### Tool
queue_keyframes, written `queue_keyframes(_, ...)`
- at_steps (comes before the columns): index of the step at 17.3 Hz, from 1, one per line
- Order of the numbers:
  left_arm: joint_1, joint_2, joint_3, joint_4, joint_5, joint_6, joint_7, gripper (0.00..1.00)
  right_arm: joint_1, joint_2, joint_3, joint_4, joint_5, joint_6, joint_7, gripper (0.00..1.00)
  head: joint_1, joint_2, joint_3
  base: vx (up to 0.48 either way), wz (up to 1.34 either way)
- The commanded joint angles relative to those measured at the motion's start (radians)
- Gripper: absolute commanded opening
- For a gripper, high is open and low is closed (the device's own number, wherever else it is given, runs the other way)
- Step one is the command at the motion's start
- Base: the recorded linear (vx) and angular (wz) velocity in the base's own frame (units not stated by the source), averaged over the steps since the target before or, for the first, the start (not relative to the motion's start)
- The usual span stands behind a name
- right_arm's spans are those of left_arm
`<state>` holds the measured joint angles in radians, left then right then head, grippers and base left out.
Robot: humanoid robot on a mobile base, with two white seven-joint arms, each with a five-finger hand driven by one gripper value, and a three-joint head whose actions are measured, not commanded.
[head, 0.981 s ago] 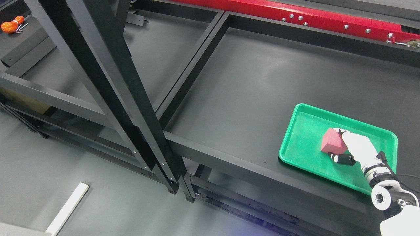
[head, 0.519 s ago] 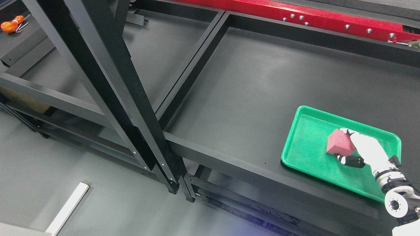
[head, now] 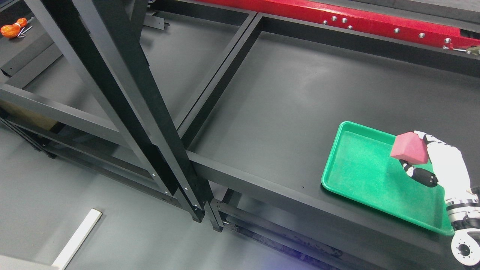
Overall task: Pick pink block from left shelf to tray
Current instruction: 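Close the right hand on the pink block and lift it, then carry the pink block in the right hand while turning to the blue tray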
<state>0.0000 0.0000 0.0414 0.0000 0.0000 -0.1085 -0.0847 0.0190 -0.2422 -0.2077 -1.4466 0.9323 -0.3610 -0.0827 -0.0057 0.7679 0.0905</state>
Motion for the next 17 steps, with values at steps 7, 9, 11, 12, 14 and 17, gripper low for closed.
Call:
queue_keyframes(7, -0.032, 0.017, 0.000, -0.017, -0.002, 0.000, 0.000, 1.00, 0.073, 0.202, -0.156, -0.185, -0.015, -0.052, -0.258, 0.03, 0.0000, 0.000, 0.000, -0.005, 0.01)
queue_keyframes(9, -0.032, 0.017, 0.000, -0.017, -0.002, 0.000, 0.000, 1.00, 0.073, 0.210, -0.156, -0.210, -0.020, -0.050, -0.256, 0.03, 0.0000, 0.000, 0.000, -0.018, 0.04)
queue_keyframes(11, -0.032, 0.017, 0.000, -0.017, 0.000, 0.000, 0.000, 1.00, 0.075, 0.212, -0.154, -0.218, -0.020, -0.050, -0.253, 0.03, 0.0000, 0.000, 0.000, -0.014, 0.05)
queue_keyframes(12, -0.032, 0.017, 0.000, -0.017, 0.000, 0.000, 0.000, 1.00, 0.075, 0.213, -0.153, -0.218, -0.020, -0.052, -0.253, 0.03, 0.0000, 0.000, 0.000, -0.011, 0.06)
queue_keyframes(14, -0.032, 0.017, 0.000, -0.017, 0.000, 0.000, 0.000, 1.00, 0.075, 0.216, -0.153, -0.218, -0.020, -0.050, -0.250, 0.03, 0.0000, 0.000, 0.000, -0.015, 0.07)
queue_keyframes(17, -0.032, 0.017, 0.000, -0.017, -0.002, 0.000, 0.000, 1.00, 0.079, 0.216, -0.153, -0.218, -0.020, -0.049, -0.249, 0.03, 0.0000, 0.000, 0.000, -0.022, 0.09)
